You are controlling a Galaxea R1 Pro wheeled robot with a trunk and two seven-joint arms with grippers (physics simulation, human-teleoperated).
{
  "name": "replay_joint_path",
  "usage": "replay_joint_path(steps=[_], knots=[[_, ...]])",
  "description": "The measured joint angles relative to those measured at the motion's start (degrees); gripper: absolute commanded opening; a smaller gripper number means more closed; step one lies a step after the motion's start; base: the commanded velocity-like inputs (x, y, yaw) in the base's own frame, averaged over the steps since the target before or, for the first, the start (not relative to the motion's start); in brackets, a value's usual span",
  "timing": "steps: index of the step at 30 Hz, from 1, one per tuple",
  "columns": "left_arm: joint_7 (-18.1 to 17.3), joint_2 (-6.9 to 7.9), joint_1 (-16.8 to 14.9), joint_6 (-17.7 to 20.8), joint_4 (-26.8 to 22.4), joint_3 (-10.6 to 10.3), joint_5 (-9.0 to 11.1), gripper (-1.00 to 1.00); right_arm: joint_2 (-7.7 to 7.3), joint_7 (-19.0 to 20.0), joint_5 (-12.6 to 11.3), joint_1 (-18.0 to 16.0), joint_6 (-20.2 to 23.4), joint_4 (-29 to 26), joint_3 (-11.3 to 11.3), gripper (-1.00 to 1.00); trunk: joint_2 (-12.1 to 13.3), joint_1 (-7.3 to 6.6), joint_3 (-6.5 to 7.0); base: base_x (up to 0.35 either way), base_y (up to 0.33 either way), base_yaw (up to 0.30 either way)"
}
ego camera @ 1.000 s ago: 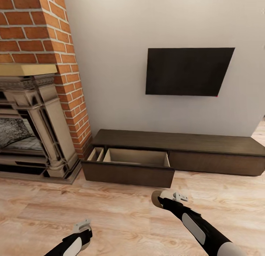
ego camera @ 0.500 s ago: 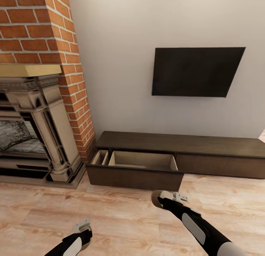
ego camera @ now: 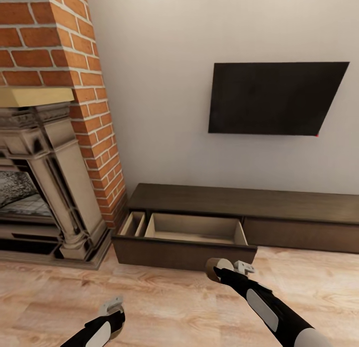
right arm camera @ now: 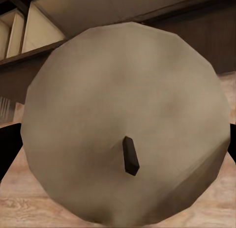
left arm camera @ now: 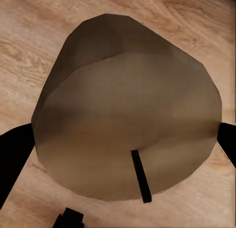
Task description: Place each of the two pumpkins and all three candles from the living room inside a cabinet in the living room (use any cabinet), then make sure every cabinet is closed, and position the cauldron so it is next to a table in the living room.
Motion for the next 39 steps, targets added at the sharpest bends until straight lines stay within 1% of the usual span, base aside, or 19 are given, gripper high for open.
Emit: replay_joint_path(steps=[5,11,17,25,30,31,32,33,35,36,37,38,39], knots=[[0.0,-0.02,0.0,0.0,0.0,0.0,0.0,-1.00,-0.02,0.1,0.0,0.0,-0.2,0.0,0.0,-1.00,0.0,0.02,0.01,0.187,0.000,-0.025],[0.0,0.02,0.0,0.0,0.0,0.1,-0.1,-1.00,-0.02,0.1,0.0,0.0,-0.2,0.0,-0.1,-1.00,0.0,0.03,0.31,0.025,0.000,-0.155],[0.0,0.03,0.0,0.0,0.0,0.1,-0.1,-1.00,-0.02,0.1,0.0,0.0,-0.1,0.0,-0.1,-1.00,0.0,0.03,0.39,0.002,0.000,-0.027],[0.0,0.03,0.0,0.0,0.0,0.1,-0.1,-1.00,-0.01,0.1,0.0,0.0,0.0,0.0,-0.1,-1.00,3.2,-1.72,1.82,0.000,0.000,-0.001],[-0.7,0.52,0.0,0.8,-1.1,0.0,0.4,-1.00,-0.05,0.1,0.0,0.0,0.4,-0.1,-0.1,-1.00,5.2,-2.82,2.73,0.000,0.000,0.000],[-1.1,0.65,-0.1,2.2,-2.5,0.0,0.4,-1.00,-0.08,0.1,0.0,0.0,0.5,-0.1,-0.1,-1.00,5.6,-3.04,2.91,0.000,0.000,0.000],[-1.4,0.96,-0.2,6.1,-6.0,0.2,0.7,-1.00,-0.09,0.1,0.0,0.0,0.5,-0.1,-0.1,-1.00,6.0,-3.26,3.08,0.000,0.000,0.000],[-1.5,1.53,-0.3,10.2,-10.0,0.4,0.4,-1.00,-0.06,0.1,0.0,0.0,0.5,-0.1,-0.1,-1.00,6.4,-3.48,3.27,0.000,0.000,0.000],[-1.6,3.75,-0.3,19.1,-18.7,1.3,0.5,-1.00,-0.03,0.1,0.1,0.0,0.5,-0.2,-0.1,-1.00,7.2,-3.92,3.63,0.000,0.000,0.000],[-1.6,5.00,-0.3,22.8,-23.1,2.0,0.7,-1.00,-0.03,0.1,0.1,0.0,0.5,-0.2,-0.1,-1.00,7.6,-4.14,3.81,0.000,0.000,0.000],[-1.6,6.03,-0.3,25.6,-27.1,3.0,1.2,-1.00,-0.02,0.1,0.1,0.0,0.5,-0.2,-0.1,-1.00,8.0,-4.36,3.99,0.000,0.000,0.000],[-1.5,7.08,-0.2,28.7,-31.7,4.7,2.0,-1.00,-0.02,0.1,0.1,0.0,0.5,-0.1,-0.1,-1.00,8.4,-4.58,4.17,0.000,0.000,0.000],[-1.5,7.66,-0.2,30.4,-34.7,6.0,3.1,-1.00,0.02,0.1,0.1,0.0,0.5,-0.1,-0.1,-1.00,8.8,-4.80,4.35,0.000,0.000,0.000]])
